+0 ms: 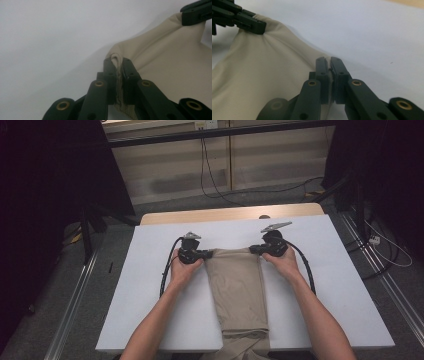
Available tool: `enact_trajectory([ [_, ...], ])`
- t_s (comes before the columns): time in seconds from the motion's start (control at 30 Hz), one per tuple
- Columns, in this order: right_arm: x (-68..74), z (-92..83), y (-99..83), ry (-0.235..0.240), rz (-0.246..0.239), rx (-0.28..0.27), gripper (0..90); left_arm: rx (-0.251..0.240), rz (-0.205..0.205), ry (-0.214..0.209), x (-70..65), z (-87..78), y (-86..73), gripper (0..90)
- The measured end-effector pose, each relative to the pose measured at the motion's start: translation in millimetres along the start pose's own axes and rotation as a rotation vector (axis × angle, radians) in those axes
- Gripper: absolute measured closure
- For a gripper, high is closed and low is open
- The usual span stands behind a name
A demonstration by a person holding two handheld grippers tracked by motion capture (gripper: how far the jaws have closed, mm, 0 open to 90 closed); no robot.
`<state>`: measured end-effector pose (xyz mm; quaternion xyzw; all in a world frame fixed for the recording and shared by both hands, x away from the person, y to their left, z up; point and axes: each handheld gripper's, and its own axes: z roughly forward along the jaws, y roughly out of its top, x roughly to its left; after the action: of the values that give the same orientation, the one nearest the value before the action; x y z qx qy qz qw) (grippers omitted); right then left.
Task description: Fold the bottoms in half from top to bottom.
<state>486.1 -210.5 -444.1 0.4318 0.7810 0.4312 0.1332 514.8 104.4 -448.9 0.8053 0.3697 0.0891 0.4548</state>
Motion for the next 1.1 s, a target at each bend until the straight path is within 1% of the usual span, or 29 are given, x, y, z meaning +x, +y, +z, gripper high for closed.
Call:
enact_trajectory([
  [0.03, 1.0, -4.1, 2.2, -0.003, -0.009, -0.017, 85.7, -0.025, -0.008, -0.003, -0.3, -4.0, 4.0, 84.5],
  [0.1, 2.9, -12.6, 9.3, -0.016, -0.016, -0.057, 85.8, -0.062, -0.006, 0.0, -2.9, -11.3, 13.0, 84.6],
  [0.17, 4.2, -21.3, 18.6, -0.026, -0.018, -0.094, 85.9, -0.081, 0.013, 0.008, -5.9, -17.0, 22.6, 84.6],
  [0.23, 4.8, -29.0, 28.5, -0.039, -0.019, -0.123, 85.9, -0.117, 0.003, 0.018, -7.3, -21.6, 31.9, 84.6],
  [0.37, 6.5, -40.1, 47.3, -0.067, -0.014, -0.169, 85.9, -0.15, 0.002, 0.04, -5.0, -27.9, 50.9, 84.6],
  [0.4, 6.7, -41.8, 51.5, -0.072, -0.015, -0.179, 86.0, -0.164, -0.009, 0.045, -5.6, -28.5, 55.1, 84.6],
  [0.43, 6.7, -42.9, 55.7, -0.08, -0.012, -0.187, 86.0, -0.165, -0.002, 0.051, -5.1, -29.5, 59.4, 84.6],
  [0.5, 5.5, -44.7, 64.2, -0.097, -0.012, -0.198, 86.0, -0.182, 0.004, 0.063, -5.1, -30.4, 67.4, 84.6],
  [0.53, 4.8, -45.7, 68.5, -0.103, -0.009, -0.204, 86.0, -0.191, -0.002, 0.066, -4.2, -31.1, 71.2, 84.6],
  [0.6, 3.4, -48.2, 77.7, -0.107, -0.004, -0.217, 86.0, -0.201, -0.005, 0.074, -2.1, -31.2, 79.1, 84.6],
  [0.63, 3.0, -49.3, 82.1, -0.113, -0.004, -0.22, 86.0, -0.201, 0.0, 0.077, -0.3, -31.6, 83.1, 84.6],
  [0.77, 1.7, -50.6, 100.3, -0.132, -0.013, -0.22, 86.0, -0.219, -0.007, 0.089, 5.9, -32.4, 98.8, 84.6],
  [0.83, 0.7, -50.6, 110.4, -0.145, -0.019, -0.223, 86.0, -0.22, -0.006, 0.101, 8.6, -33.5, 106.2, 84.6],
  [0.9, 0.0, -50.0, 120.4, -0.158, -0.027, -0.226, 86.1, -0.23, -0.013, 0.112, 8.9, -35.4, 112.6, 84.6],
  [0.93, -0.4, -48.8, 125.3, -0.167, -0.036, -0.219, 86.1, -0.236, -0.025, 0.108, 9.6, -36.4, 115.3, 84.6],
  [0.97, -0.7, -48.1, 130.0, -0.179, -0.041, -0.209, 86.1, -0.238, -0.026, 0.112, 10.1, -36.8, 118.3, 84.6],
  [1.0, -1.2, -47.6, 134.0, -0.184, -0.042, -0.211, 86.1, -0.235, -0.014, 0.126, 10.6, -36.7, 121.5, 84.6],
  [1.03, -1.7, -47.1, 137.3, -0.185, -0.037, -0.222, 86.1, -0.238, -0.015, 0.13, 11.7, -36.4, 124.3, 84.6],
  [1.07, -2.7, -46.3, 139.8, -0.187, -0.034, -0.229, 85.9, -0.249, -0.03, 0.118, 13.4, -35.1, 125.9, 84.4],
  [1.1, -4.0, -44.1, 140.9, -0.201, -0.026, -0.237, 84.4, -0.237, -0.04, 0.114, 15.5, -32.0, 126.4, 83.6],
])
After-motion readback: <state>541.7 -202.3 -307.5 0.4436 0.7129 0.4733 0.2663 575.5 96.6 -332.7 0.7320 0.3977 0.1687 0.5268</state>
